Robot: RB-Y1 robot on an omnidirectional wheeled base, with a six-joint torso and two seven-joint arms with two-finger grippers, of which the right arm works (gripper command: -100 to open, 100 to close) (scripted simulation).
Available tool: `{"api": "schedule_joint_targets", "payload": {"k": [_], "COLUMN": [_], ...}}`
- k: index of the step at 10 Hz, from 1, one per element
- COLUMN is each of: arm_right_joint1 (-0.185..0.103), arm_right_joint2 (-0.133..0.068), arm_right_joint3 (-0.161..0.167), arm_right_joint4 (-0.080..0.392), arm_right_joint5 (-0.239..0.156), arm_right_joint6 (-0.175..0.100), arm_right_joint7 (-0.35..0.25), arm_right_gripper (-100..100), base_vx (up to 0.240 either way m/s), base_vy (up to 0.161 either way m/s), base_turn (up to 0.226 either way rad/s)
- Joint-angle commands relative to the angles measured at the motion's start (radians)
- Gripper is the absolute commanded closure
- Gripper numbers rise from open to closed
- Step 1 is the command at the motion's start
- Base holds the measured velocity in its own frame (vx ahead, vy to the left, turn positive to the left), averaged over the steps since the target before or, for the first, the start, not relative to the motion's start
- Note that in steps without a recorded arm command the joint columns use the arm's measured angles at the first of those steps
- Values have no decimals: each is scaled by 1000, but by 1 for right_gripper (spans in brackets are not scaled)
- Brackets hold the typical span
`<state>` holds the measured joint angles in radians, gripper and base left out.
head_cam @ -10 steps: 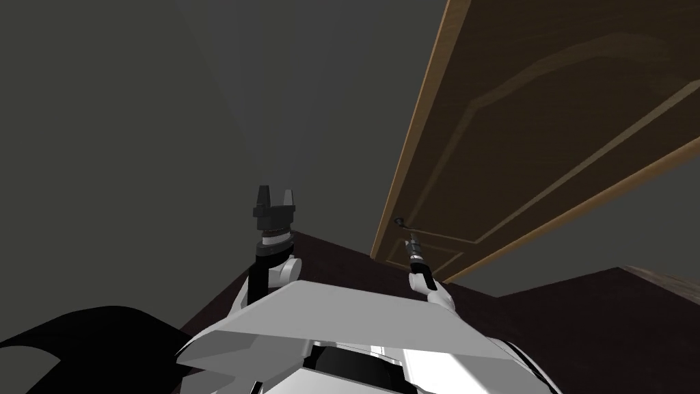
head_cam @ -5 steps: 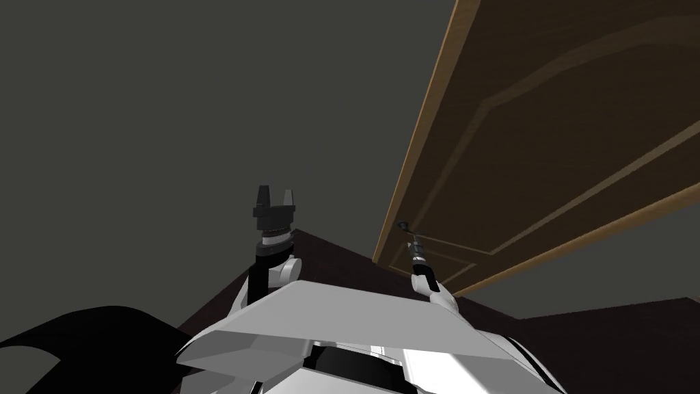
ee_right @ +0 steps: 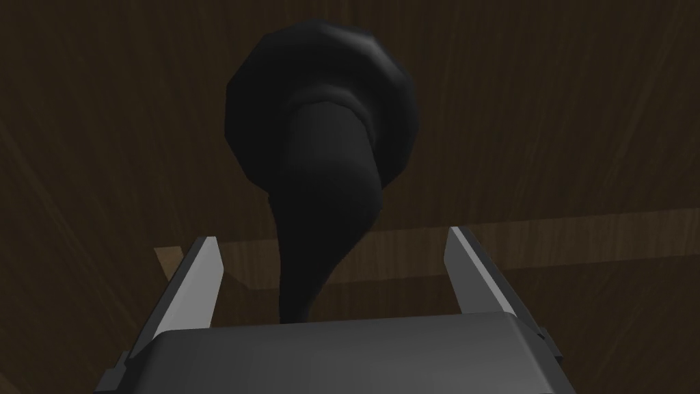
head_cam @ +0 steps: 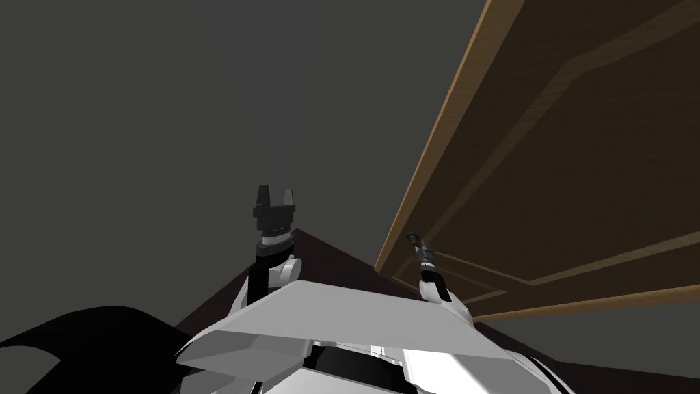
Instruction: Pull the door open
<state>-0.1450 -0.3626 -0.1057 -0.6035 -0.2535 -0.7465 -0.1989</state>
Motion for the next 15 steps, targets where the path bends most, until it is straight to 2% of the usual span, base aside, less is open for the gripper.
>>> {"api": "schedule_joint_targets", "payload": {"k": [1, 2, 3, 8, 15], "arm_right_joint1": [-14, -8, -8, -8, 20], "arm_right_joint2": [-7, -5, -5, -5, -45], "arm_right_joint3": [0, -1, -1, -1, 70], "arm_right_joint4": [39, 23, 23, 23, 9], "arm_right_joint5": [-1, -1, -1, -1, 30], "arm_right_joint6": [-20, -9, -9, -9, -36], "arm_right_joint7": [-9, -5, -5, -5, -84], "arm_right_gripper": [-100, -100, 100, 100, 100], "base_vx": [140, 46, 0, -8, -184], "base_vy": [-25, -7, 0, 1, -34], "base_turn": [32, 1, 0, 1, 111]}}
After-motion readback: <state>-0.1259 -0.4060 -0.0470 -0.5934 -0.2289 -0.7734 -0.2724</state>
